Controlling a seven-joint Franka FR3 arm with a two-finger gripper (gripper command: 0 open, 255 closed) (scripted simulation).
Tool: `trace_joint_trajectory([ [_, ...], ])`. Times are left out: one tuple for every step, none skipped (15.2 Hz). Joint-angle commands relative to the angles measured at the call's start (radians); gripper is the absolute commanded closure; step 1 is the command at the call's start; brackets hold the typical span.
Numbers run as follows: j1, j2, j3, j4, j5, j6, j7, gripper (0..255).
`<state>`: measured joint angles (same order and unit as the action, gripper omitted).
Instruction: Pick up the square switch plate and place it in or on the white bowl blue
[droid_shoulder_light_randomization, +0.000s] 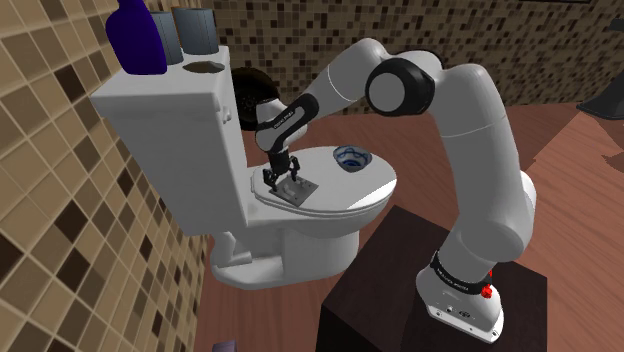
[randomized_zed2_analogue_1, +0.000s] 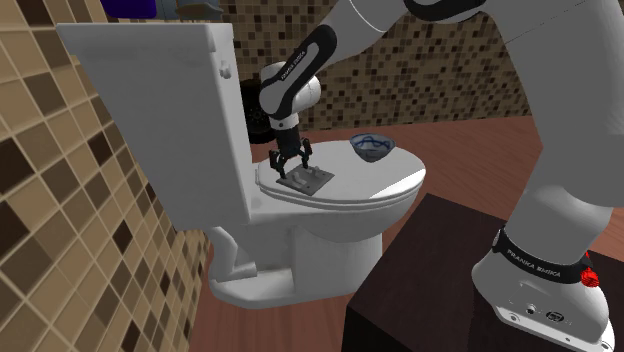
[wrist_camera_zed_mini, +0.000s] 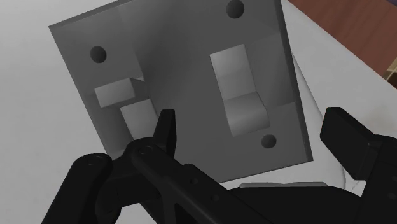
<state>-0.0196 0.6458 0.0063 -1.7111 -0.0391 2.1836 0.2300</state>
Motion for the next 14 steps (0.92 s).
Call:
trace_joint_trajectory([
  [0.000, 0.011, 0.000, -0.002, 0.000, 0.013, 0.000, 0],
  [0.000, 0.011, 0.000, -0.002, 0.000, 0.013, 0.000, 0],
  [0.000, 0.011, 0.000, -0.002, 0.000, 0.013, 0.000, 0],
  [0.000, 0.011, 0.000, -0.002, 0.000, 0.013, 0.000, 0],
  [0.000, 0.011, 0.000, -0.002, 0.000, 0.013, 0.000, 0],
  [0.000, 0.011, 0.000, -0.002, 0.000, 0.013, 0.000, 0],
  [0.000, 0.011, 0.000, -0.002, 0.000, 0.013, 0.000, 0],
  [0.000, 0.011, 0.000, -0.002, 0.000, 0.013, 0.000, 0],
  [0.000, 0.011, 0.000, -0.002, 0.000, 0.013, 0.000, 255],
  [0.000, 0.011, 0.000, -0.002, 0.000, 0.013, 0.000, 255],
  [0.000, 0.011, 0.000, -0.002, 0.000, 0.013, 0.000, 255],
  [0.000, 0.011, 0.000, -0.002, 0.000, 0.013, 0.000, 255],
  [0.000, 0.011, 0.000, -0.002, 0.000, 0.013, 0.000, 255],
  [0.000, 0.011, 0.000, -0.002, 0.000, 0.014, 0.000, 255],
])
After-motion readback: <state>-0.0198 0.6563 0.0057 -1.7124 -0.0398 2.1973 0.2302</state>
